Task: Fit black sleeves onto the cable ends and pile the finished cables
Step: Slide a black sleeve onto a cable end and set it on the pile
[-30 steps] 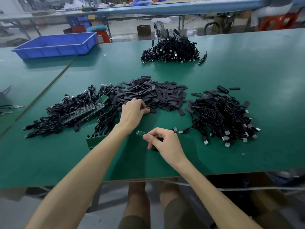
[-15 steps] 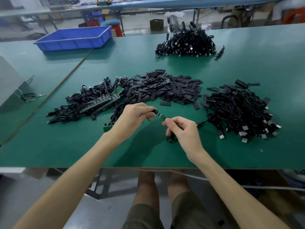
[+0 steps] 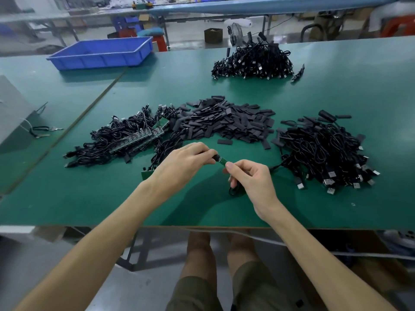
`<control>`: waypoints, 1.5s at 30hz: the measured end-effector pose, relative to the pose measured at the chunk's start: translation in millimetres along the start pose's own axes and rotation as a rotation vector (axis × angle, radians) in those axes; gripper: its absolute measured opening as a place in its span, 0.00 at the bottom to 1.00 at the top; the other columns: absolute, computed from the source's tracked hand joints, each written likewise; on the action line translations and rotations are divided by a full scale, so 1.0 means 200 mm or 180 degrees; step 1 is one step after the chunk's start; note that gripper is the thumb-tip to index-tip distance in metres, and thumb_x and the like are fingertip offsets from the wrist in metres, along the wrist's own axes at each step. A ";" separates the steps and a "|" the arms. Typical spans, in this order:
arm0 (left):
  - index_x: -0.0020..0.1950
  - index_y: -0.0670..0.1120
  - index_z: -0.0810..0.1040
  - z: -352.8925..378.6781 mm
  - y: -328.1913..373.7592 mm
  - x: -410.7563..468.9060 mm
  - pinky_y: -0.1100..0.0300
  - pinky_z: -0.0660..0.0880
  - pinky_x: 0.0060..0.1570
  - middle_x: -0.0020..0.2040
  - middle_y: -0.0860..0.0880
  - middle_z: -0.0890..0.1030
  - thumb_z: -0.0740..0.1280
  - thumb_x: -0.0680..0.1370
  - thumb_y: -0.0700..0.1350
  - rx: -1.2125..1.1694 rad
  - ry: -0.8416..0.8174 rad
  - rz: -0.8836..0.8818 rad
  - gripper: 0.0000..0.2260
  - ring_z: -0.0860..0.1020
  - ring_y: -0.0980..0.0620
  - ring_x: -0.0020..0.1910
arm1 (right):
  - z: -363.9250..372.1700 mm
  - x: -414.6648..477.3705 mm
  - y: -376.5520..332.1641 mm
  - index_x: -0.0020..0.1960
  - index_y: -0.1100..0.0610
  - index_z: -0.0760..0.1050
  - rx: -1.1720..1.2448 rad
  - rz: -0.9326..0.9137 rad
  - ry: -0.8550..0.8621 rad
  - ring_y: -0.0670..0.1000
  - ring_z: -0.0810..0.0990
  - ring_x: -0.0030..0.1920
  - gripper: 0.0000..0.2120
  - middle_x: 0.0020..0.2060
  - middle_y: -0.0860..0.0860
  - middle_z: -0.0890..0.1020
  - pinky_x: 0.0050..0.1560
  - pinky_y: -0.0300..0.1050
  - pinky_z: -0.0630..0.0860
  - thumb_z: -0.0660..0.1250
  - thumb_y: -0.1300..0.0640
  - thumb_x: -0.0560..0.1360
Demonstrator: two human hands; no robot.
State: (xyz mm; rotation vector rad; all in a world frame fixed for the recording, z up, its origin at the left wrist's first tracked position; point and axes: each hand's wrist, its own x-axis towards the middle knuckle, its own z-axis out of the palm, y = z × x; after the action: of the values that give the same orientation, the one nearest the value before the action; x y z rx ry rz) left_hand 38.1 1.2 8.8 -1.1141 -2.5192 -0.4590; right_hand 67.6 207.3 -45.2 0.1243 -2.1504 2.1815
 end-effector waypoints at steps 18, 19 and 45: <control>0.61 0.38 0.80 -0.03 0.06 0.01 0.48 0.79 0.39 0.54 0.42 0.79 0.64 0.69 0.23 0.0323 -0.0428 0.0345 0.23 0.79 0.44 0.50 | 0.00 0.00 0.00 0.44 0.56 0.86 0.0119 0.0049 -0.0321 0.47 0.80 0.33 0.09 0.30 0.53 0.83 0.44 0.35 0.75 0.71 0.57 0.81; 0.60 0.39 0.80 -0.03 0.06 0.01 0.48 0.79 0.39 0.54 0.43 0.79 0.63 0.68 0.23 0.0351 -0.0453 0.0320 0.24 0.78 0.43 0.50 | 0.00 0.00 -0.01 0.45 0.56 0.86 0.0127 0.0058 -0.0352 0.46 0.81 0.34 0.08 0.31 0.52 0.84 0.46 0.35 0.75 0.70 0.57 0.81; 0.58 0.39 0.80 -0.07 0.08 0.01 0.52 0.77 0.44 0.50 0.43 0.78 0.64 0.76 0.28 0.0569 -0.0731 0.0391 0.14 0.77 0.43 0.48 | 0.00 0.00 0.00 0.49 0.59 0.79 -0.0328 0.0238 -0.0543 0.47 0.85 0.38 0.05 0.36 0.52 0.88 0.49 0.39 0.77 0.67 0.60 0.83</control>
State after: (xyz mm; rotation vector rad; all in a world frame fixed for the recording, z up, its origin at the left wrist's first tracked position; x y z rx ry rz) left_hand 51.4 7.1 24.5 -1.3056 -2.6016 -0.0739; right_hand 67.2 207.8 -45.0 0.2357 -2.3906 2.1660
